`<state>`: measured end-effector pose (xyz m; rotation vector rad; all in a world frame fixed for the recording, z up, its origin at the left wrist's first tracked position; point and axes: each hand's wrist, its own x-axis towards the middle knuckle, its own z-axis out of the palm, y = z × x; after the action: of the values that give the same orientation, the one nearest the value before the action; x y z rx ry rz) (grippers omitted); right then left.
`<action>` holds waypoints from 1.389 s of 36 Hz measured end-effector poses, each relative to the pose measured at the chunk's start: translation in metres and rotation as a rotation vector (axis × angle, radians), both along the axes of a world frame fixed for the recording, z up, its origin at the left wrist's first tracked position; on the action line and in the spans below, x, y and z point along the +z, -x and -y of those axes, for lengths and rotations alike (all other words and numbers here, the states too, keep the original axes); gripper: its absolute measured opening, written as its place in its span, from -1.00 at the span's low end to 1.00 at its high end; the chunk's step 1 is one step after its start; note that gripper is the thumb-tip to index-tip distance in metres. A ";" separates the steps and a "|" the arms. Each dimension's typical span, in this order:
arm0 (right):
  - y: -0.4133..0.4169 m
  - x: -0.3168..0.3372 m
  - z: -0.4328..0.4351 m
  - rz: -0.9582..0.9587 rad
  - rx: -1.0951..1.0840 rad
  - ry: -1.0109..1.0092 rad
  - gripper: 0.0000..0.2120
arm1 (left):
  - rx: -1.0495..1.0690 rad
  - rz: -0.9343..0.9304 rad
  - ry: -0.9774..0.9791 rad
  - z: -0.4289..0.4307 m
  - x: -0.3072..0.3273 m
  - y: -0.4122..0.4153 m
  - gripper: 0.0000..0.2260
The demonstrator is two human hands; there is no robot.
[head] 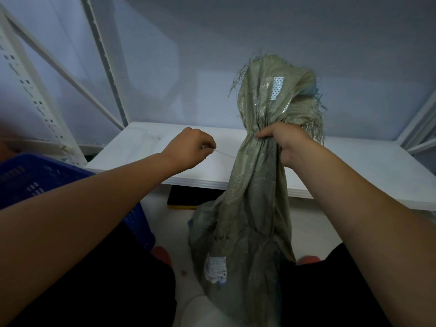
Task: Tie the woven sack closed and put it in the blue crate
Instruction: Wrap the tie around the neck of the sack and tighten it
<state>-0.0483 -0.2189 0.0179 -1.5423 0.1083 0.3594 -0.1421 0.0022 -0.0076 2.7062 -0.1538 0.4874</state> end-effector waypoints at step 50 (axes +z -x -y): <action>0.036 0.005 -0.034 0.104 0.185 0.030 -0.27 | 0.071 -0.230 0.867 0.016 0.009 0.003 -0.92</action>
<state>-0.0839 -0.1847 0.0229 -1.6022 -0.1113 0.4239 -0.1456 -0.0140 0.0014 1.8920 0.1826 0.1839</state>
